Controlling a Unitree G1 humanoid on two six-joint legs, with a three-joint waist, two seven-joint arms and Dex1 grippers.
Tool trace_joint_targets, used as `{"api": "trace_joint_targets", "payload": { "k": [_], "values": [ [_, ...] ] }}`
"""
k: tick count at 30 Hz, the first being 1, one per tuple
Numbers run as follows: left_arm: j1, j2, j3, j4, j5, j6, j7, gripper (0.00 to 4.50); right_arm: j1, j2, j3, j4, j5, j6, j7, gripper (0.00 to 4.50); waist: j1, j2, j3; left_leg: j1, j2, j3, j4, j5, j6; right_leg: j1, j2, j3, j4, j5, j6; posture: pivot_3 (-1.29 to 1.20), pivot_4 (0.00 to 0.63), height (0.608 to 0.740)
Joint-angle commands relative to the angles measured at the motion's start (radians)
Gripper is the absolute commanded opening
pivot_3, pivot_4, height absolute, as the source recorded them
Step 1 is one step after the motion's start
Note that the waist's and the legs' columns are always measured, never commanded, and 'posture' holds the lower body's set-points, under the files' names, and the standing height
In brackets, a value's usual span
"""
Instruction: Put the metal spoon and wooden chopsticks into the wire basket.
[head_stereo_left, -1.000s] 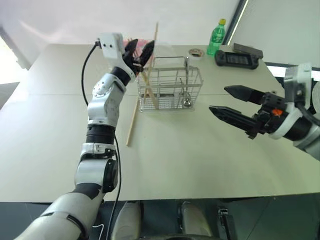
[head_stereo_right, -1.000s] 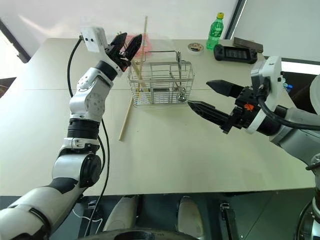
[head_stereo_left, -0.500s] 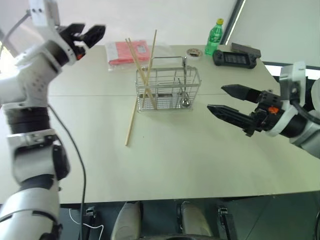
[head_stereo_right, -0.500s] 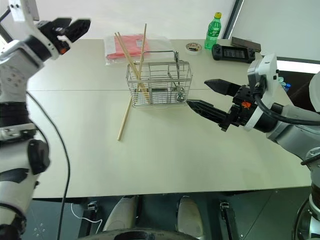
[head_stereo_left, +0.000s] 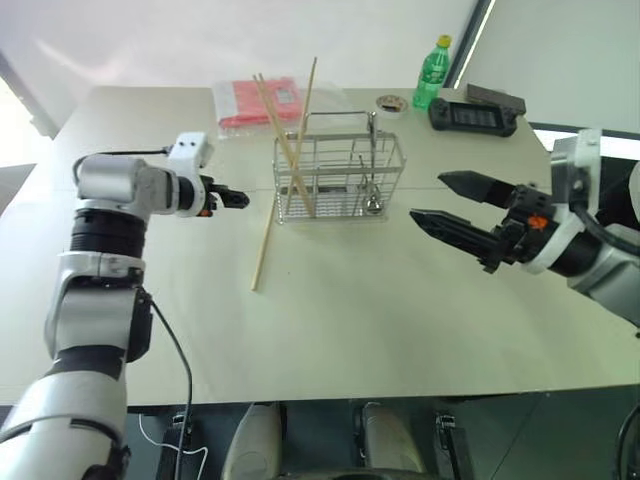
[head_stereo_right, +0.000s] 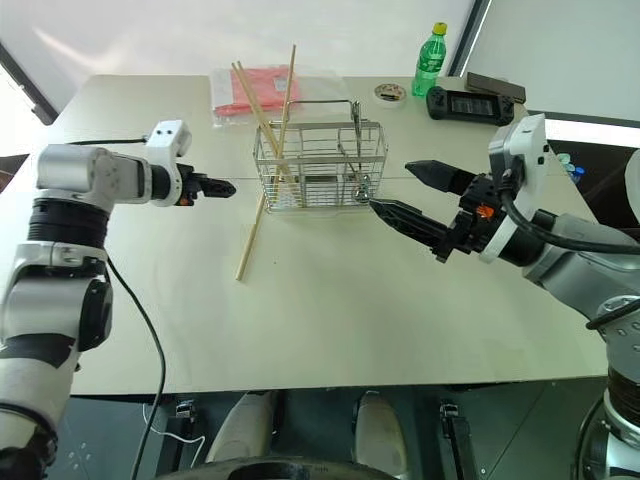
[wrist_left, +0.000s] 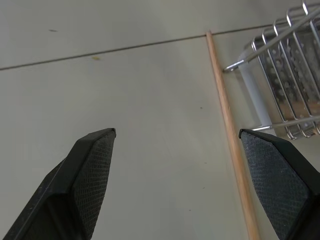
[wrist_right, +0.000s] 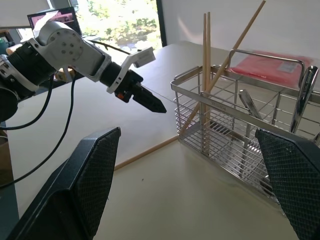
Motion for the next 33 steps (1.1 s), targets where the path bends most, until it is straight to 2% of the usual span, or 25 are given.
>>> {"api": "trace_joint_targets", "payload": {
  "k": [1, 15, 22, 31, 33],
  "values": [
    [-0.032, -0.024, -0.029, 0.036, 0.036, -0.024, -0.013, 4.16, 0.000, 0.004, -0.027, -0.021, -0.001, -0.026, -0.005, 4.50, -0.002, 0.000, 0.000, 0.000, 0.000, 0.000, 0.000, 0.000, 0.000, 0.000, 0.000, 0.000, 0.000, 0.000, 0.000, 0.00, 0.150, 0.721],
    [-0.143, -0.169, -0.047, 0.299, 0.138, -0.172, -0.031, 4.16, 0.054, 0.011, -0.061, -0.062, 0.011, -0.036, -0.036, 4.50, 0.007, 0.000, 0.000, 0.000, 0.000, 0.000, 0.001, 0.000, 0.000, 0.001, 0.000, 0.000, -0.001, 0.000, 0.000, 0.00, 0.150, 0.721],
    [-0.162, -0.184, -0.102, 0.289, 0.179, -0.141, -0.101, 4.16, 0.084, 0.013, -0.074, -0.080, 0.014, -0.048, -0.049, 4.50, 0.006, 0.000, 0.000, 0.000, 0.000, 0.000, 0.000, 0.000, 0.000, 0.001, 0.000, 0.000, -0.001, 0.000, 0.000, 0.00, 0.150, 0.721],
    [-0.161, -0.206, -0.141, 0.381, 0.254, -0.194, -0.129, 4.16, 0.087, 0.014, -0.071, -0.077, 0.017, -0.062, -0.062, 4.50, 0.006, 0.002, -0.001, 0.000, 0.000, 0.000, 0.001, 0.000, 0.000, 0.002, 0.000, 0.000, -0.001, 0.000, 0.000, 0.00, 0.150, 0.721],
    [-0.160, -0.206, -0.135, 0.402, 0.265, -0.208, -0.125, 3.64, 0.080, 0.012, -0.074, -0.072, 0.022, -0.062, -0.066, 4.50, 0.006, 0.003, -0.002, 0.001, 0.000, 0.000, 0.001, 0.000, 0.000, 0.002, 0.000, 0.000, -0.001, 0.000, 0.000, 0.00, 0.150, 0.721]
  ]
}}
